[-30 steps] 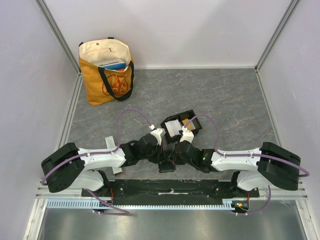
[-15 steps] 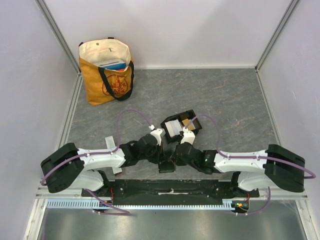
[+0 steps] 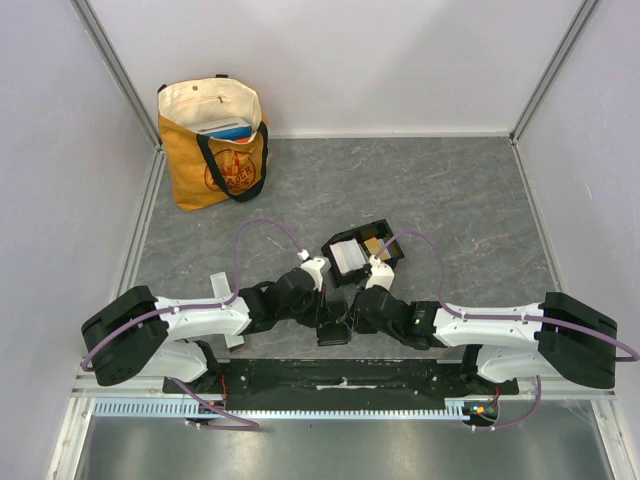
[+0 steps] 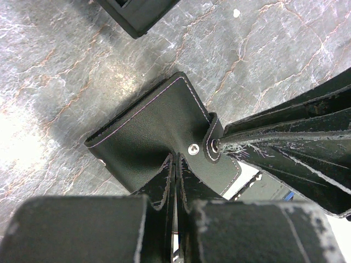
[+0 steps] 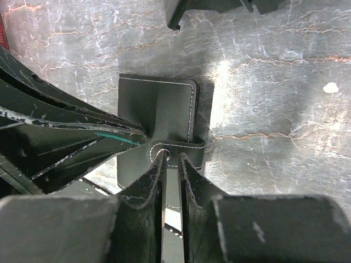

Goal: Put the credit cards into the card holder
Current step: Close the card holder at the center of the board.

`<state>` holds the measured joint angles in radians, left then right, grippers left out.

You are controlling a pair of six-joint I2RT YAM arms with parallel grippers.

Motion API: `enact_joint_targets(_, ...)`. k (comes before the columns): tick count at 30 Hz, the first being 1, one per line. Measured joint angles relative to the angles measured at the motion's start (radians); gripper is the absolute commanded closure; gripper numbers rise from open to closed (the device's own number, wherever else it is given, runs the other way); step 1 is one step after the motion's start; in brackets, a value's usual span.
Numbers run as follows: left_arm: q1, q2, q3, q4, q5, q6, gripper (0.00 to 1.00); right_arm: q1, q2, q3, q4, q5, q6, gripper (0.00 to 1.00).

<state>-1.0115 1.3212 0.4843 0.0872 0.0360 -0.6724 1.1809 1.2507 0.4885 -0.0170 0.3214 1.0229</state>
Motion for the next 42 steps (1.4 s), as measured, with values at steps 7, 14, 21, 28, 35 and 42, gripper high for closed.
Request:
enact_joint_targets(7, 0.0, -0.002, 0.0, -0.002, 0.0, 0.0, 0.97, 0.0, 0.016, -0.002, 0.013, -0.012, 0.006, 0.8)
enact_joint_targets(14, 0.0, -0.005, 0.0, -0.005, 0.0, 0.0, 0.97, 0.0, 0.047, -0.002, 0.05, -0.031, 0.006, 0.8)
enact_joint_targets(21, 0.0, -0.006, 0.0, -0.006, 0.0, 0.0, 0.97, 0.0, 0.056, -0.002, 0.071, -0.038, 0.007, 0.8)
enact_joint_targets(28, 0.0, -0.006, 0.0, -0.008, 0.0, 0.0, 0.97, 0.0, 0.072, -0.001, 0.087, -0.037, 0.014, 0.8)
enact_joint_targets(35, 0.0, -0.01, 0.0, -0.01, 0.001, 0.0, 0.97, 0.0, 0.098, 0.02, 0.09, -0.031, 0.013, 0.81)
enact_joint_targets(42, 0.0, -0.018, -0.002, -0.024, -0.009, 0.0, 0.98, 0.0, 0.122, 0.043, 0.083, -0.026, 0.008, 0.82)
